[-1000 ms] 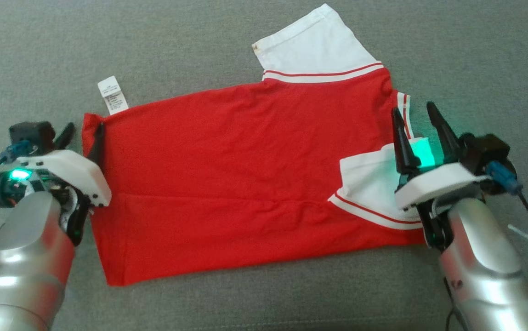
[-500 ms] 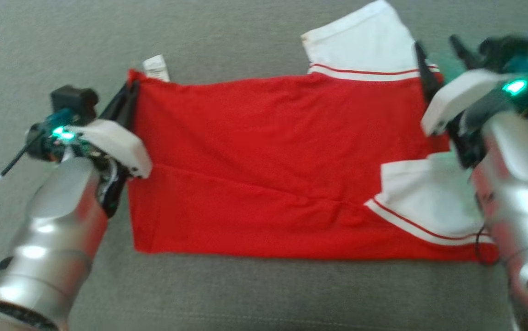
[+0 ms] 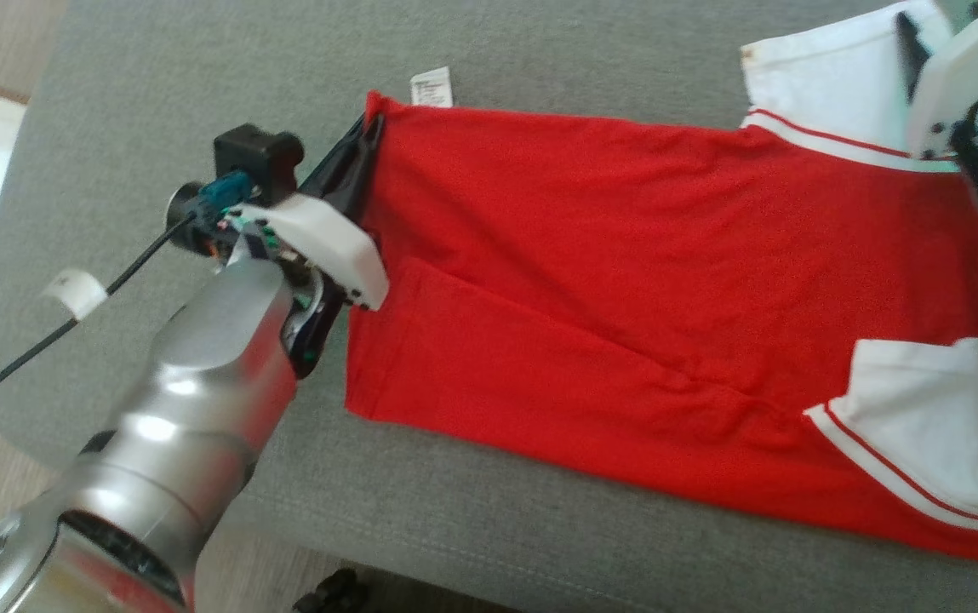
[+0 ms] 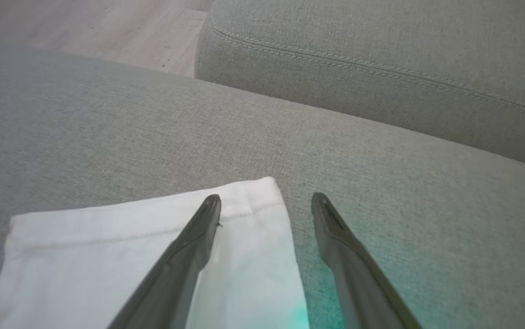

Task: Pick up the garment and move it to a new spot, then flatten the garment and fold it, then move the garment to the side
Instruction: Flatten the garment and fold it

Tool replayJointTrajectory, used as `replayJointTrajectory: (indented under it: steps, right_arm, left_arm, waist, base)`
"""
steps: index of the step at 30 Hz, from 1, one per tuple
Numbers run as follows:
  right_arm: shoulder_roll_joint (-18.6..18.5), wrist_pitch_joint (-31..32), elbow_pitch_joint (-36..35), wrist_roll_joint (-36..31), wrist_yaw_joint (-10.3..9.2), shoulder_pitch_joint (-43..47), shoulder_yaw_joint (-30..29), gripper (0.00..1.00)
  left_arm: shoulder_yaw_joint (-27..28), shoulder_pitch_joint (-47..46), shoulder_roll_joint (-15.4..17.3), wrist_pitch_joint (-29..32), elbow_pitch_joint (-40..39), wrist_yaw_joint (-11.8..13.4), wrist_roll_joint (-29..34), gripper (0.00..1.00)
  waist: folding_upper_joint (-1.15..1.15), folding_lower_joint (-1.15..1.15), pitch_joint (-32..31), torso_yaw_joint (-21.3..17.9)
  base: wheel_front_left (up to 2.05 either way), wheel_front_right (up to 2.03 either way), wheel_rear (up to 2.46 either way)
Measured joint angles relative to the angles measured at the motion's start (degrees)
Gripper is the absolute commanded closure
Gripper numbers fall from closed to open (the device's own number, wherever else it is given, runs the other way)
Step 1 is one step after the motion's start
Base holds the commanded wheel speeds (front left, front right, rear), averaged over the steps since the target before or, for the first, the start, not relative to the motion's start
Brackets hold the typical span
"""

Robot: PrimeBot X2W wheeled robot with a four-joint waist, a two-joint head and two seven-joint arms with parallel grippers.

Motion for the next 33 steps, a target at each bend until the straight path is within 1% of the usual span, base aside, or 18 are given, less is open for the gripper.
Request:
replayJointTrajectory:
  steps: [3, 8, 9, 10, 11, 15, 18, 19, 21, 22, 23, 24, 25, 27, 30, 33]
  right_arm:
    - [-1.2, 1.0, 1.6, -2.9, 0.00, -1.4, -0.7, 0.00]
    - [-1.4, 2.3, 2.2, -5.0, 0.00, -2.0, -2.8, 0.00]
    - [-1.4, 2.6, 2.2, -5.1, 0.00, -2.4, -3.1, 0.13]
    - [-1.2, 2.7, 2.2, -5.4, 0.00, -2.6, -3.3, 0.54]
    - [-0.9, 2.7, 2.2, -5.5, 0.00, -2.7, -3.5, 1.00]
    - [0.1, -0.3, 2.3, -6.8, 0.00, -2.6, -4.3, 1.00]
    - [-0.2, -6.5, 1.4, -7.9, 0.00, -2.3, -6.1, 1.00]
    - [-0.1, -9.2, 0.7, -7.5, 0.00, -2.3, -7.9, 1.00]
    - [0.8, -13.9, -0.2, -6.8, 0.00, -2.4, -9.2, 1.00]
    - [0.8, -13.9, -0.2, -6.8, 0.00, -2.4, -9.2, 1.00]
    - [1.6, -16.4, -0.5, -6.7, 0.00, -2.4, -9.5, 1.00]
    - [3.7, -19.4, -0.8, -5.8, 0.00, -2.2, -9.6, 1.00]
    - [4.7, -20.3, -1.3, -5.0, 0.00, -2.1, -9.5, 1.00]
    - [6.1, -21.4, -2.6, -3.3, 0.00, -1.6, -9.3, 1.00]
    - [7.1, -21.9, -5.8, 0.2, 0.00, 1.2, -7.9, 1.00]
    - [8.0, -21.9, -11.3, 5.1, 0.00, 6.2, -5.6, 1.00]
  left_arm:
    - [-1.8, -1.3, -1.0, -0.6, 0.2, 0.0, -1.6, 1.00]
    - [-4.3, -2.0, -1.4, -1.2, 0.4, 0.0, -4.4, 1.00]
    - [-4.6, -2.0, -1.3, -1.4, 0.5, 0.0, -4.9, 1.00]
    - [-5.0, -2.0, -1.3, -1.7, 0.6, 0.0, -5.4, 1.00]
    - [-5.5, -2.2, -1.3, -1.7, 0.8, 0.0, -5.8, 1.00]
    - [-6.1, -3.4, -0.9, -2.2, 1.5, 0.0, -7.2, 1.00]
    - [-6.1, -4.0, -0.5, -2.7, 2.1, 0.0, -7.7, 1.00]
    - [-6.0, -4.1, -0.2, -2.7, 2.1, 0.0, -7.6, 1.00]
    - [-4.1, -4.3, 0.8, -2.7, 1.8, 0.0, -6.6, 1.00]
    - [-4.1, -4.3, 0.8, -2.7, 1.8, 0.0, -6.6, 1.00]
    - [-2.7, -4.3, 1.5, -2.7, 1.6, 0.0, -5.6, 1.00]
    - [-0.2, -4.2, 2.8, -2.7, 1.3, 0.0, -3.7, 1.00]
    - [1.1, -4.0, 3.5, -2.7, 1.0, 0.0, -2.7, 1.00]
    - [3.6, -3.2, 4.8, -2.8, 0.6, 0.1, -0.9, 1.00]
    - [7.5, -0.7, 6.4, -2.9, -1.0, 1.3, 2.5, 1.00]
    - [11.4, 2.4, 8.0, -2.9, -2.4, 2.6, 5.7, 1.00]
  waist:
    - [0.00, 0.00, 1.0, 1.4]
    - [0.00, -0.01, 2.0, 2.6]
    - [0.00, -0.01, 2.2, 2.7]
    - [0.00, 0.00, 2.3, 2.6]
    - [0.00, -0.01, 2.4, 2.5]
    - [0.00, 0.00, 2.3, 1.9]
    - [0.00, -0.01, 2.0, 1.0]
    - [0.00, -0.01, 1.9, 0.6]
    - [0.00, 0.00, 1.7, -0.2]
    - [0.00, 0.00, 1.7, -0.2]
    - [0.00, 0.00, 1.6, -0.8]
    - [0.00, -0.01, 1.3, -2.0]
    - [0.00, -0.01, 1.0, -2.7]
    - [0.00, -0.01, 0.5, -4.1]
    - [0.00, -0.01, -0.4, -6.5]
    - [0.00, -0.01, -1.5, -8.9]
  base:
    - [0.00, 0.00, 0.00]
    - [0.00, 0.00, 0.00]
    - [0.00, 0.00, 0.00]
    - [0.00, 0.00, 0.00]
    - [0.00, 0.00, 0.00]
    - [0.00, 0.00, 0.00]
    - [0.00, 0.00, 0.00]
    - [0.00, 0.00, 0.00]
    - [0.00, 0.00, 0.00]
    - [0.00, 0.00, 0.00]
    - [0.00, 0.00, 0.00]
    - [0.00, 0.00, 0.00]
    - [0.00, 0.00, 0.00]
    - [0.00, 0.00, 0.00]
    - [0.00, 0.00, 0.00]
    - [0.00, 0.00, 0.00]
